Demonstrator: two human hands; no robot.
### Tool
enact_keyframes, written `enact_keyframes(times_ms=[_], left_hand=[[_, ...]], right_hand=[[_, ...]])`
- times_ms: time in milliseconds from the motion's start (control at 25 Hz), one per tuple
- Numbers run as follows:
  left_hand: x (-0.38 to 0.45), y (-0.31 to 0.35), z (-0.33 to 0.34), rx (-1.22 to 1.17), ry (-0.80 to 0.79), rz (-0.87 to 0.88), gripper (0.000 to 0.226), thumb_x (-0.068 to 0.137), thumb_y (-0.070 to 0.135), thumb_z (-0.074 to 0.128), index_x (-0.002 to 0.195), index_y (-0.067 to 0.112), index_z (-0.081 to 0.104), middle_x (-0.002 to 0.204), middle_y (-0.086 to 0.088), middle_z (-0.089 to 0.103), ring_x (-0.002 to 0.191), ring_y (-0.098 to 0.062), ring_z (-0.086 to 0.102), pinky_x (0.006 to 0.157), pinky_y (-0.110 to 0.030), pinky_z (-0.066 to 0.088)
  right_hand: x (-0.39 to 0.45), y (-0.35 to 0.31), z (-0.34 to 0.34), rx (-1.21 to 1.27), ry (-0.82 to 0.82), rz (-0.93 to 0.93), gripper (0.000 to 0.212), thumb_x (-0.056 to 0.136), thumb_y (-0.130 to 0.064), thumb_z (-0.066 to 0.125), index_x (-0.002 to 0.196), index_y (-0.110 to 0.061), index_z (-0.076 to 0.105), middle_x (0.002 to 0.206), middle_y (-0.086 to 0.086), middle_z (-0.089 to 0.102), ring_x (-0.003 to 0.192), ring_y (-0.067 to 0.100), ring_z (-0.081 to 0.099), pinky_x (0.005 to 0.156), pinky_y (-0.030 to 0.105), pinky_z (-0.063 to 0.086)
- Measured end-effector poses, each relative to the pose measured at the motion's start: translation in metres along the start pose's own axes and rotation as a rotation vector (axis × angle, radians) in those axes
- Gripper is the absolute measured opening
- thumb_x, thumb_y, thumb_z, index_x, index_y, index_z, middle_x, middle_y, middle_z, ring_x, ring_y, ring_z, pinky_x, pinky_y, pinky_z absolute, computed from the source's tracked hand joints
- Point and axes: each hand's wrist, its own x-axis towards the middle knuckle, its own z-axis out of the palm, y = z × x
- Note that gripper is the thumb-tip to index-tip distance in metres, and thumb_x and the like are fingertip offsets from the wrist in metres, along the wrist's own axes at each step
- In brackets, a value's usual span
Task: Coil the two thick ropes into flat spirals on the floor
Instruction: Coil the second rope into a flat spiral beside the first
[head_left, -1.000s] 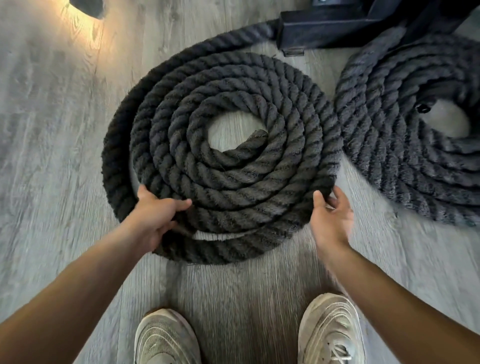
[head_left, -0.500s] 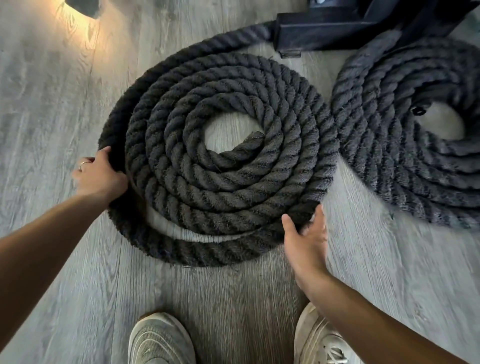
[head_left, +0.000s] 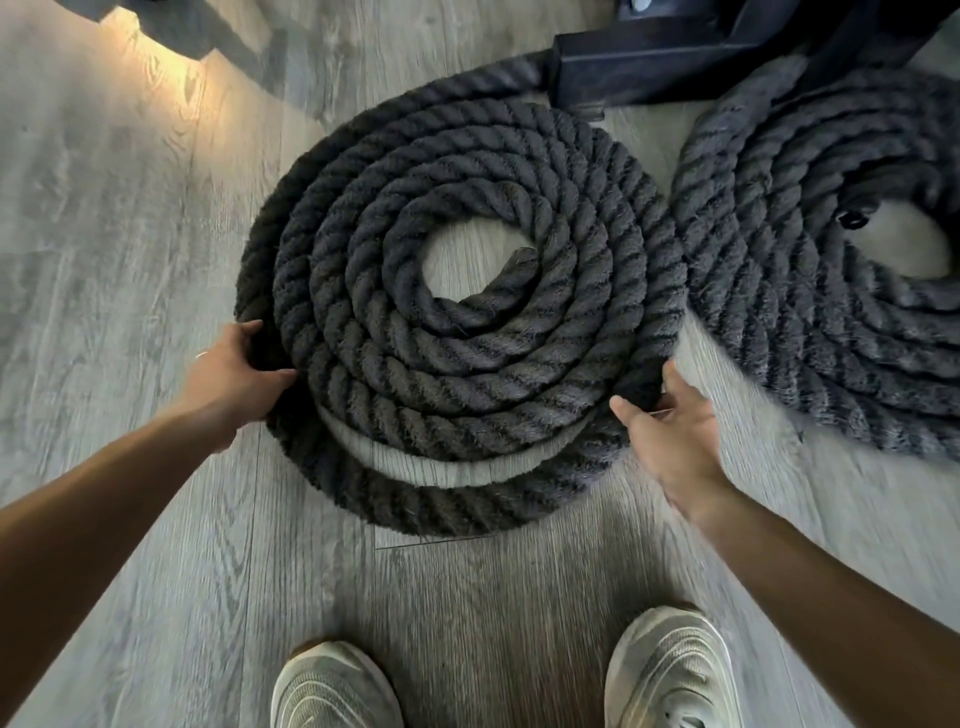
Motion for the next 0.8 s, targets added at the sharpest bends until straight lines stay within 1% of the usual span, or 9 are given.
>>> enact_keyframes(times_ms=[120, 200, 240, 360, 440, 520, 600, 720, 800], left_hand=[[-0.009, 0.004, 0.01, -0.072, -0.035, -0.01, 0.078, 0.084, 0.017, 0.081, 0.15, 0.031, 0.042, 0.133, -0.012, 0.062, 0.104, -0.032, 0.069, 0.08, -0.049, 0.062], [-0.018, 0.007, 0.02, -0.071, -0.045, -0.007, 0.079, 0.086, 0.02, 0.08, 0.152, 0.03, 0.038, 0.137, -0.01, 0.06, 0.108, -0.031, 0.067, 0.081, -0.047, 0.062], [-0.02, 0.009, 0.024, -0.062, -0.046, 0.001, 0.08, 0.087, 0.021, 0.079, 0.153, 0.03, 0.035, 0.14, -0.009, 0.057, 0.11, -0.03, 0.065, 0.083, -0.047, 0.062], [-0.021, 0.015, 0.022, -0.007, -0.09, -0.027, 0.081, 0.086, 0.024, 0.078, 0.153, 0.028, 0.032, 0.142, -0.011, 0.05, 0.111, -0.032, 0.063, 0.083, -0.049, 0.061], [-0.017, 0.022, 0.016, 0.236, -0.119, -0.016, 0.078, 0.085, 0.03, 0.075, 0.15, 0.023, 0.032, 0.142, -0.018, 0.043, 0.12, -0.039, 0.053, 0.095, -0.053, 0.054], [-0.022, 0.039, 0.016, 0.571, -0.088, 0.109, 0.07, 0.085, 0.041, 0.067, 0.143, 0.018, 0.035, 0.143, -0.022, 0.034, 0.133, -0.043, 0.035, 0.106, -0.054, 0.04], [-0.03, 0.069, 0.032, 0.614, -0.042, 0.377, 0.071, 0.083, 0.054, 0.062, 0.144, 0.025, 0.039, 0.147, -0.016, 0.032, 0.139, -0.04, 0.028, 0.111, -0.056, 0.032], [-0.031, 0.116, 0.076, 0.678, -0.142, 0.809, 0.088, 0.078, 0.083, 0.048, 0.149, 0.031, 0.042, 0.148, -0.008, 0.045, 0.142, -0.037, 0.034, 0.115, -0.057, 0.03], [-0.025, 0.139, 0.109, 0.832, -0.249, 0.889, 0.106, 0.072, 0.096, 0.031, 0.154, 0.029, 0.033, 0.147, -0.006, 0.051, 0.142, -0.031, 0.039, 0.119, -0.058, 0.022]], right_hand=[[0.021, -0.016, -0.012, 0.025, -0.027, -0.006, 0.085, 0.089, -0.018, 0.076, 0.158, -0.024, 0.028, 0.131, 0.006, 0.064, 0.082, 0.01, 0.064, 0.077, 0.024, 0.06], [0.038, -0.033, -0.025, -0.047, 0.002, 0.002, 0.082, 0.091, -0.017, 0.074, 0.159, -0.025, 0.028, 0.121, -0.004, 0.061, 0.06, 0.001, 0.053, 0.048, 0.013, 0.047], [0.045, -0.037, -0.031, -0.078, 0.005, 0.003, 0.082, 0.09, -0.02, 0.075, 0.159, -0.026, 0.029, 0.11, -0.006, 0.058, 0.055, -0.001, 0.046, 0.045, 0.014, 0.04], [0.046, -0.037, -0.038, -0.178, -0.046, -0.054, 0.081, 0.091, -0.034, 0.074, 0.158, -0.03, 0.029, 0.103, -0.015, 0.053, 0.065, -0.003, 0.046, 0.053, 0.008, 0.037], [0.036, -0.031, -0.04, -0.333, -0.016, -0.166, 0.077, 0.091, -0.05, 0.068, 0.157, -0.03, 0.032, 0.113, -0.014, 0.056, 0.08, 0.0, 0.056, 0.062, 0.009, 0.045], [0.04, -0.016, -0.042, -0.562, 0.158, -0.419, 0.069, 0.094, -0.063, 0.052, 0.151, -0.026, 0.045, 0.124, 0.0, 0.057, 0.104, 0.02, 0.056, 0.088, 0.033, 0.051], [0.058, 0.0, -0.052, -0.779, 0.374, -0.505, 0.065, 0.095, -0.064, 0.043, 0.147, -0.024, 0.05, 0.135, 0.014, 0.05, 0.124, 0.038, 0.042, 0.104, 0.056, 0.038], [0.088, 0.01, -0.074, -0.987, 0.333, -0.257, 0.078, 0.094, -0.072, 0.037, 0.16, -0.036, 0.014, 0.166, 0.016, 0.016, 0.151, 0.039, 0.01, 0.118, 0.062, 0.008], [0.102, 0.02, -0.081, -1.057, 0.303, -0.265, 0.076, 0.097, -0.068, 0.029, 0.161, -0.036, 0.003, 0.169, 0.011, 0.006, 0.154, 0.036, 0.003, 0.12, 0.063, 0.007]])
